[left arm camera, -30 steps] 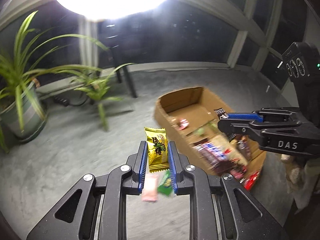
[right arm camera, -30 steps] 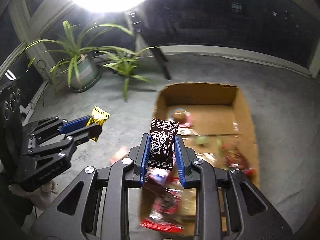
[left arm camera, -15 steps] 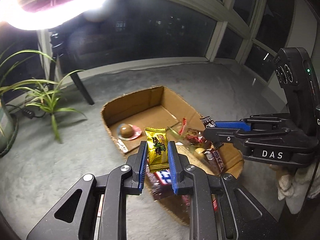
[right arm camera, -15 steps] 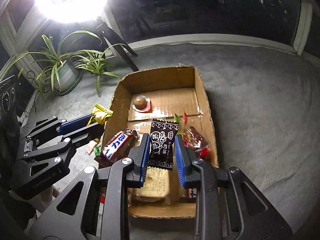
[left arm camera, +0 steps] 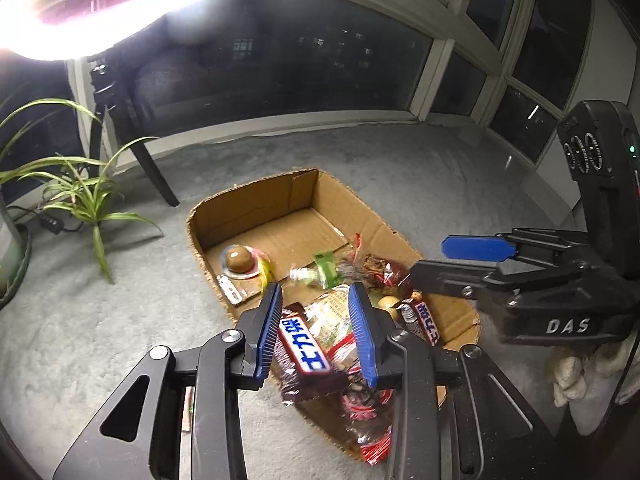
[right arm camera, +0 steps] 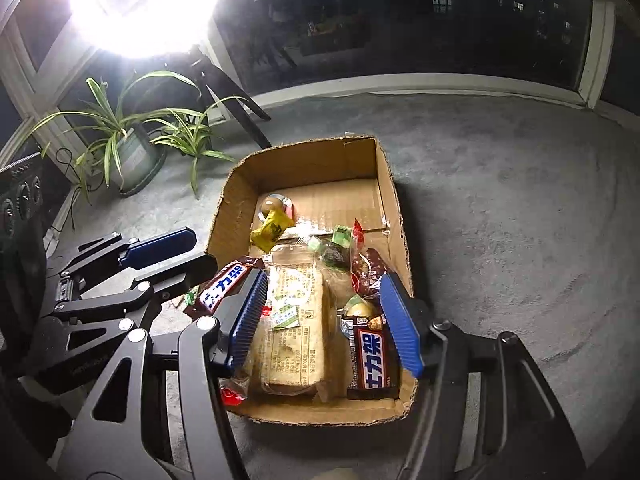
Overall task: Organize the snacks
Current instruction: 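Move both grippers back to the green and pink candies on the floor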
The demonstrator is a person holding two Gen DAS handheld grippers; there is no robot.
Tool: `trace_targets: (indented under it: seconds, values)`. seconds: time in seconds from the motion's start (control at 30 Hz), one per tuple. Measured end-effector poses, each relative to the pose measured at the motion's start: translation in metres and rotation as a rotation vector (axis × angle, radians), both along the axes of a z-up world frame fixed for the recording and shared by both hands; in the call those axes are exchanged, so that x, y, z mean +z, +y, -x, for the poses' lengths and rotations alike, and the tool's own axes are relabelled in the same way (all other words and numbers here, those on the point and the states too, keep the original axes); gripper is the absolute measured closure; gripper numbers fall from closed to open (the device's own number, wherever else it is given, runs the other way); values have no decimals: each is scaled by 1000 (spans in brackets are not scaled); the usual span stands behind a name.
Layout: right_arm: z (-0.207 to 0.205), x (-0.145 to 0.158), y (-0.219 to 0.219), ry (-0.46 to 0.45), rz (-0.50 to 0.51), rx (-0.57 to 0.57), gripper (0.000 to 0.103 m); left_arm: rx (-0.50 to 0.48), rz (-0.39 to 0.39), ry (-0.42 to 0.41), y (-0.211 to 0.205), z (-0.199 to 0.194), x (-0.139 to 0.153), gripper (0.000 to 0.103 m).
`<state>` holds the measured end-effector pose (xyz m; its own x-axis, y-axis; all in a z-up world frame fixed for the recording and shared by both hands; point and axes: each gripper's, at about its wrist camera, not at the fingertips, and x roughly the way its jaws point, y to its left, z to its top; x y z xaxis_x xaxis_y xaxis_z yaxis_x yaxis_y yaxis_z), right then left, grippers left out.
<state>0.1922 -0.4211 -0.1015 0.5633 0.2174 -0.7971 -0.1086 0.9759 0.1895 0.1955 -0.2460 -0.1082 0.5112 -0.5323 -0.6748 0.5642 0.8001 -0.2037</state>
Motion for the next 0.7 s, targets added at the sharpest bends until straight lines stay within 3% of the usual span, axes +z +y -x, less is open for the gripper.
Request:
trace_targets:
  seconds: [0.37,0.7]
  values:
    - [32,19,27,-65,-69,33,42,75,3,-10,69,12,3,70]
    - [75,22,92,-90,-109,149,42,138,-21,52,138,19,-20,70]
